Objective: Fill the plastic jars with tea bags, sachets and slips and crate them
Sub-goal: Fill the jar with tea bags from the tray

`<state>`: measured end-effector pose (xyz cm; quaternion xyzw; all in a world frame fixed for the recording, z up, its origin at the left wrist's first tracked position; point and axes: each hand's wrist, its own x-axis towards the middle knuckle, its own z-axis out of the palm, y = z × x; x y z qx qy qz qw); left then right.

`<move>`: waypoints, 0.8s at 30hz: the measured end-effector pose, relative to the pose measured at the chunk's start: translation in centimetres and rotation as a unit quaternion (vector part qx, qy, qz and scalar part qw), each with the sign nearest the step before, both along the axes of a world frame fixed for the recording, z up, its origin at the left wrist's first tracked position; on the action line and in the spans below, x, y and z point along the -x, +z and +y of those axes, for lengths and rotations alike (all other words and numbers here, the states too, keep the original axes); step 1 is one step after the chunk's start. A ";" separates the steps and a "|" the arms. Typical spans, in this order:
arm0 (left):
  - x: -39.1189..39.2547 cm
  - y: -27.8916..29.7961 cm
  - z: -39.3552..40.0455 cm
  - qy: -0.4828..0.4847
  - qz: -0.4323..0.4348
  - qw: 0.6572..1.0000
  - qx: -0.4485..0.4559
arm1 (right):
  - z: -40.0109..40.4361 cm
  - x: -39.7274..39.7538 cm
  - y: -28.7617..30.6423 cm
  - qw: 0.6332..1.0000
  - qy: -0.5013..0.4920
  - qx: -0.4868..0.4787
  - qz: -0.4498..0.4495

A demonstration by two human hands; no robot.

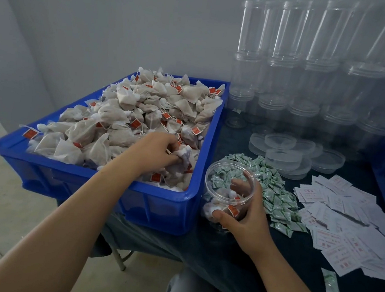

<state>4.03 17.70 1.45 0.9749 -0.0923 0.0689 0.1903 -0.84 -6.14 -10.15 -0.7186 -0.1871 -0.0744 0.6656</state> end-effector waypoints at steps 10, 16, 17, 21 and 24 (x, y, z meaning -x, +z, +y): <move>1.2 2.4 -1.2 -0.038 -0.057 0.982 0.173 | 0.0 -0.3 -0.1 1.000 -0.001 0.000 0.005; 2.6 4.7 -4.4 -0.140 -0.039 0.959 0.245 | 0.1 -0.2 -0.2 1.000 -0.003 -0.005 0.007; 2.8 4.8 -4.9 -0.155 -0.038 0.958 0.237 | 0.1 -0.1 -0.1 1.000 -0.003 -0.004 0.006; 3.4 4.6 -6.6 -0.194 -0.041 0.970 0.139 | 0.1 -0.1 0.1 1.000 0.000 -0.001 0.004; 3.5 4.1 -7.3 -0.212 -0.043 0.974 0.061 | 0.1 -0.1 0.3 1.000 0.006 -0.008 -0.003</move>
